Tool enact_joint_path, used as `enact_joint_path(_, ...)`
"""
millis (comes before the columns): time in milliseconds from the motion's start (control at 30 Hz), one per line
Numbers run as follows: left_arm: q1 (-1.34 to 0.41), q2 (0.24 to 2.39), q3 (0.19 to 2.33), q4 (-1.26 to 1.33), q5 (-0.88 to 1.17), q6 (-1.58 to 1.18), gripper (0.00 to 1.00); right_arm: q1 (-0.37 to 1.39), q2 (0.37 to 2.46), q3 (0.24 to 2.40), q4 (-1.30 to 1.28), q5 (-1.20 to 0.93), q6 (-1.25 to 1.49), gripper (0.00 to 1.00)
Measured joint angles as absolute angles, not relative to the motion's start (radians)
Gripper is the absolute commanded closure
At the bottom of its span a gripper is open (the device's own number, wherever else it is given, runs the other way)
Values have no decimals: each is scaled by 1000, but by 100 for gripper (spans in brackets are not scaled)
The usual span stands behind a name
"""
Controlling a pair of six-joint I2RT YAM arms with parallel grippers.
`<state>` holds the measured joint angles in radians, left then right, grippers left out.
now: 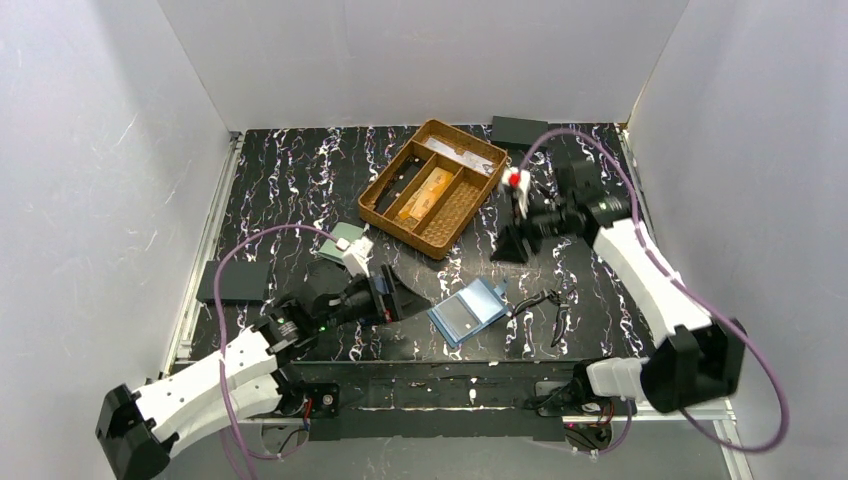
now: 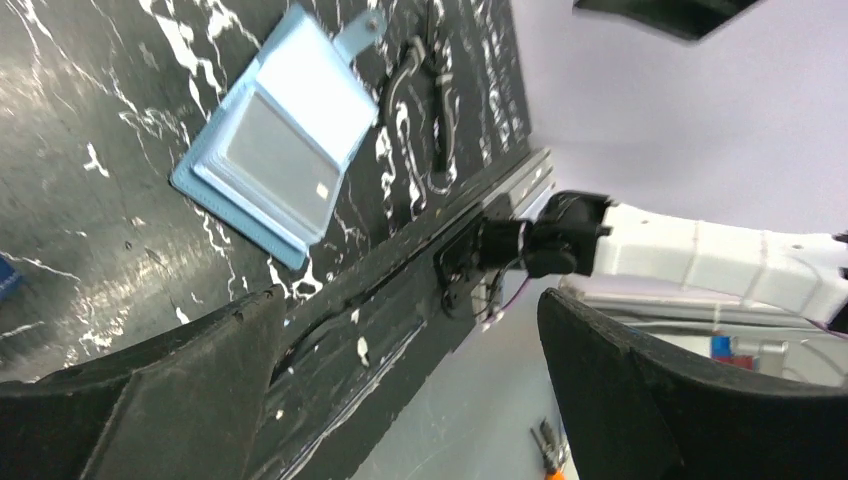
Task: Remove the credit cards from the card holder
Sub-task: Place the credit card in the storage box, then remove the credit card from the card holder.
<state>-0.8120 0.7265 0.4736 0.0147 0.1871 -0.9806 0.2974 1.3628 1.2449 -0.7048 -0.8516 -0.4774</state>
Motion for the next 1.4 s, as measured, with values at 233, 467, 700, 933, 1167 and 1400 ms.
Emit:
enact_joint_path(233, -979, 851, 478, 16, 72, -990, 2, 273, 1066, 947, -759, -792, -630, 32)
enact_joint_path(467, -1061, 945, 536, 18, -27, -989, 2, 236, 974, 850, -702, -791, -656, 31)
enact_joint_path(700, -1101, 992, 552, 30, -77, -1010, 2, 229, 937, 803, -656, -797, -651, 30)
enact_joint_path(933, -1109, 973, 545, 54, -113, -1074, 2, 229, 937, 802, -627, -807, -644, 29)
enact_joint_path(1167, -1109, 954, 531, 68, -124, -1114, 2, 229, 942, 791, -618, -821, -641, 29)
enact_joint_path(1400, -1109, 955, 531, 73, -121, -1145, 2, 229, 978, 791, -619, -842, -643, 30)
